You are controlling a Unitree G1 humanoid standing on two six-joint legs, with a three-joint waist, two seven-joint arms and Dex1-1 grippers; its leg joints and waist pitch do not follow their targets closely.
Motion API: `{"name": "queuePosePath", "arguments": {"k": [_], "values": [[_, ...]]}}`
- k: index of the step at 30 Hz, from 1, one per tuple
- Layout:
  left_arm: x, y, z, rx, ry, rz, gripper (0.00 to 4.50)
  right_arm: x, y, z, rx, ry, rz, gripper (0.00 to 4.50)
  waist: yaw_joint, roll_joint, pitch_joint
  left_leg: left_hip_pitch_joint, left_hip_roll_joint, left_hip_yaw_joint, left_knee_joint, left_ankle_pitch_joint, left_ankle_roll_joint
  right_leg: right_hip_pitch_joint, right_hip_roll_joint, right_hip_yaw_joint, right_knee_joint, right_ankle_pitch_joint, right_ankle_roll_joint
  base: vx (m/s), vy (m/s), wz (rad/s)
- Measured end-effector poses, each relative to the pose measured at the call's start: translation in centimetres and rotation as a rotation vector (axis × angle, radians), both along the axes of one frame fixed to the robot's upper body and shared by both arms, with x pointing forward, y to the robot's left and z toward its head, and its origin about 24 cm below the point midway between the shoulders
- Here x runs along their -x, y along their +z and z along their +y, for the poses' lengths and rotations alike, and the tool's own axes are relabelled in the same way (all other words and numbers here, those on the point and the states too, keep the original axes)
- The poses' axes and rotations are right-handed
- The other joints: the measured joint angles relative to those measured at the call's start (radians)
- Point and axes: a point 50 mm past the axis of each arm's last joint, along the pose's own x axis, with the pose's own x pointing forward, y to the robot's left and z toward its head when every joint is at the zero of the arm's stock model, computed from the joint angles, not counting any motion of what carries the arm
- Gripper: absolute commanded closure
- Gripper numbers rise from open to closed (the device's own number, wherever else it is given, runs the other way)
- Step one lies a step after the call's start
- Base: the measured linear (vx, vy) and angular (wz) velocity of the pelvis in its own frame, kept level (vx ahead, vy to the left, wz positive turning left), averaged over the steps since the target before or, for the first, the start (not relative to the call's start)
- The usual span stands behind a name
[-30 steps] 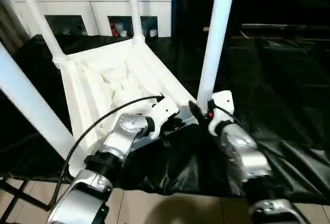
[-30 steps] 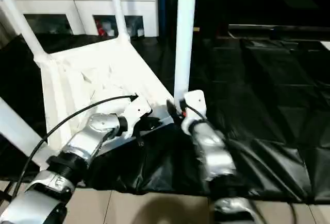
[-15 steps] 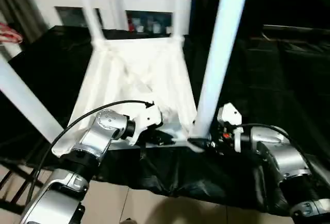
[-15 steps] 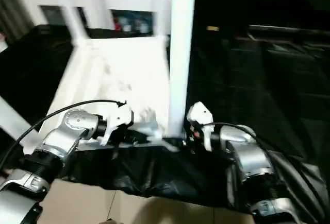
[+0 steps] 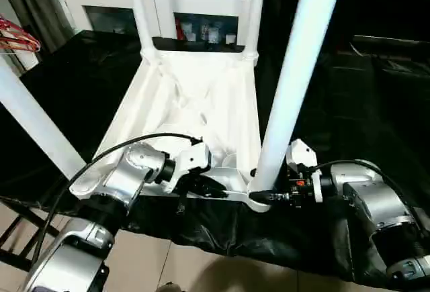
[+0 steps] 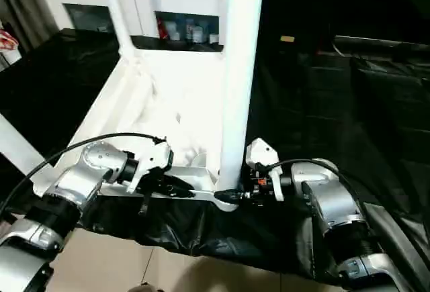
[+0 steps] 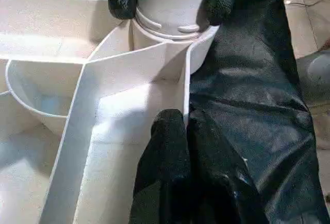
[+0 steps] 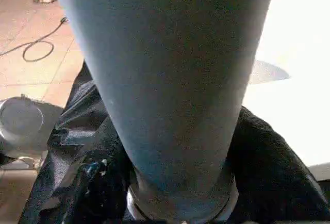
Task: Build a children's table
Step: Rotate leg to tighten
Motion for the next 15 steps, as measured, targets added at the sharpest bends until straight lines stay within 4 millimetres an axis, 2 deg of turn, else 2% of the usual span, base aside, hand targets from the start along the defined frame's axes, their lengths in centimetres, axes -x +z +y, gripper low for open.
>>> {"name": "queuePosePath", "arguments": {"k": [13, 15], "values": [[0.1, -0.2, -0.3, 0.002, -0.012, 0.012, 4.50, 0.9, -0.5, 0.0, -0.043, -0.024, 0.010, 2.19, 0.008, 0.005, -0.002, 0.001, 0.000, 0.000, 0.002, 0.000, 0.000, 0.001, -0.001, 0.000, 0.002, 0.000, 0.000, 0.000, 0.000, 0.00], [0.1, -0.4, -0.6, 0.011, 0.008, 0.011, 4.50, 1.0, -0.9, 0.1, -0.072, -0.084, 0.004, 2.19, 0.008, 0.008, -0.004, 0.003, 0.000, -0.001, 0.002, 0.000, 0.000, 0.004, -0.001, 0.000, 0.002, 0.000, 0.000, 0.000, 0.000, 0.00]]}}
